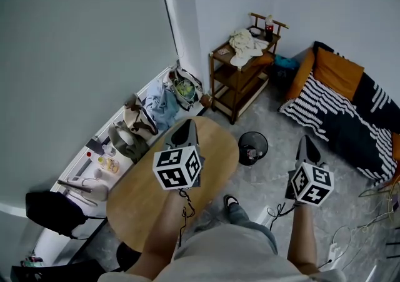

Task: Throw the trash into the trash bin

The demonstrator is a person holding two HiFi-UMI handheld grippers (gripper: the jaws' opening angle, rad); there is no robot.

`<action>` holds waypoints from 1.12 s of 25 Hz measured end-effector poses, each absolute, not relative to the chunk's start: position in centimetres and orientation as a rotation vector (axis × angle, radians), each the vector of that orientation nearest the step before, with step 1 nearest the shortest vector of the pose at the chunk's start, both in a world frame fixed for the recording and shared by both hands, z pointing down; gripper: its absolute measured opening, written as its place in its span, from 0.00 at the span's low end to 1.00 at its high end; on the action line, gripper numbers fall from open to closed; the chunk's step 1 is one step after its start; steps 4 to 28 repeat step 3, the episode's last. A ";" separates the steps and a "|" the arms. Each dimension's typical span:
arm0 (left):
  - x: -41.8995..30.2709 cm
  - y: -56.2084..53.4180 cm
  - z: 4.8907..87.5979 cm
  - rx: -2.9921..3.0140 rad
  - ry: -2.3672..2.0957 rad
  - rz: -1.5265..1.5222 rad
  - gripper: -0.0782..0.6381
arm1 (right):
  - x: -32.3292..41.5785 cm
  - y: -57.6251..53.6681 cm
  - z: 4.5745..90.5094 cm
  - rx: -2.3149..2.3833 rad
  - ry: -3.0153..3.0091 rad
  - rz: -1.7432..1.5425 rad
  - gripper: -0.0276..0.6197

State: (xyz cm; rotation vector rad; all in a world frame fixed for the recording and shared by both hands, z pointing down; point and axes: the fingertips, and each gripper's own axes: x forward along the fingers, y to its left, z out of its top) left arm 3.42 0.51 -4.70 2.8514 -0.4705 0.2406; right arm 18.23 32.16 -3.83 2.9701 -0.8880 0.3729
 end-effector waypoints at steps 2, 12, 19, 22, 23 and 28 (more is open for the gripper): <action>3.6 0.7 -4.7 2.850 -0.477 0.235 0.12 | 18.4 32.3 -3.9 2.971 -0.887 0.371 0.05; 3.7 0.8 -4.7 2.849 -0.481 0.232 0.12 | 18.6 32.4 -3.9 2.971 -0.887 0.371 0.05; 3.7 0.8 -4.7 2.849 -0.481 0.232 0.12 | 18.6 32.4 -3.9 2.971 -0.887 0.371 0.05; 3.7 0.8 -4.7 2.849 -0.481 0.232 0.12 | 18.6 32.4 -3.9 2.971 -0.887 0.371 0.05; 3.7 0.8 -4.7 2.849 -0.481 0.232 0.12 | 18.6 32.4 -3.9 2.971 -0.887 0.371 0.05; 3.7 0.8 -4.7 2.849 -0.481 0.232 0.12 | 18.6 32.4 -3.9 2.971 -0.887 0.371 0.05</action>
